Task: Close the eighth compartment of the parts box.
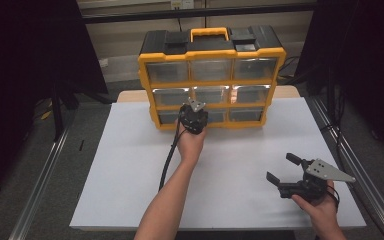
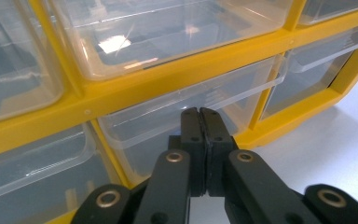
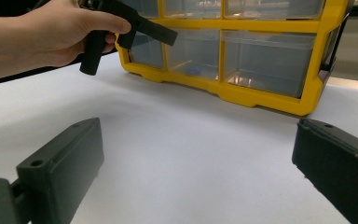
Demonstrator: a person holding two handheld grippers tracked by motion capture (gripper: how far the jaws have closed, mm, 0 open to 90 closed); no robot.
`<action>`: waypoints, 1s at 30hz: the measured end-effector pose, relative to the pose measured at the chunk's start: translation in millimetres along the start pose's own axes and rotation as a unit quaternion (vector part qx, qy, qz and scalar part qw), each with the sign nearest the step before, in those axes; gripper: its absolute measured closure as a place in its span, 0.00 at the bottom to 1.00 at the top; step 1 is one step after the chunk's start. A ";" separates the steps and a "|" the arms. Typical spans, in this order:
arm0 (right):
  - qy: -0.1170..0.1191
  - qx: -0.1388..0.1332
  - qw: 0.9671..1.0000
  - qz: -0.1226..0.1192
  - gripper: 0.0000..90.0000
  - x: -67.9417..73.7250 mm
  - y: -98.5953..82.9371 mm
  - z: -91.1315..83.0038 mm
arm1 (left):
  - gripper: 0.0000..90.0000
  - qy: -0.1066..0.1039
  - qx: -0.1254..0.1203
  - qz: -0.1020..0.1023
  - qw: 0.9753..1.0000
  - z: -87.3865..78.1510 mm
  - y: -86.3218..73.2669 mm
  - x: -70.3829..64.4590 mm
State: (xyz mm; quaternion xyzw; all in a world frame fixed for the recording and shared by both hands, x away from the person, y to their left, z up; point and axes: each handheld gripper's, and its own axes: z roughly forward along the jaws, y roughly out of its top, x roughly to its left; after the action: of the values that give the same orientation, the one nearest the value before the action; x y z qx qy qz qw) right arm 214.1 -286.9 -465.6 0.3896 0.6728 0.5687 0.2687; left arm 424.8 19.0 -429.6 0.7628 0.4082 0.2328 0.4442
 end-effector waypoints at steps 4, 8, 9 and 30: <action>0.000 0.002 1.000 0.002 0.02 0.2 0.1 -0.1 | 0.99 0.003 0.001 -0.002 1.000 0.5 -0.1 0.2; 0.000 0.001 1.000 0.002 0.02 0.1 0.2 0.0 | 0.98 0.004 0.001 -0.001 1.000 1.1 -0.2 0.6; 0.000 0.002 1.000 0.002 0.02 -0.1 0.1 0.1 | 0.98 0.003 0.001 -0.001 1.000 1.3 -0.3 0.7; 0.001 0.002 1.000 0.002 0.02 -1.6 0.4 5.9 | 0.76 -0.013 -0.009 -0.014 1.000 -8.7 -4.7 0.0</action>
State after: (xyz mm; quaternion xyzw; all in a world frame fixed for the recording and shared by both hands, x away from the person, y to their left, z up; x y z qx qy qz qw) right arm 219.8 -284.9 -466.6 0.3911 0.6729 0.5686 0.2663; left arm 416.6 24.5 -429.3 0.7557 0.4114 0.2203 0.4595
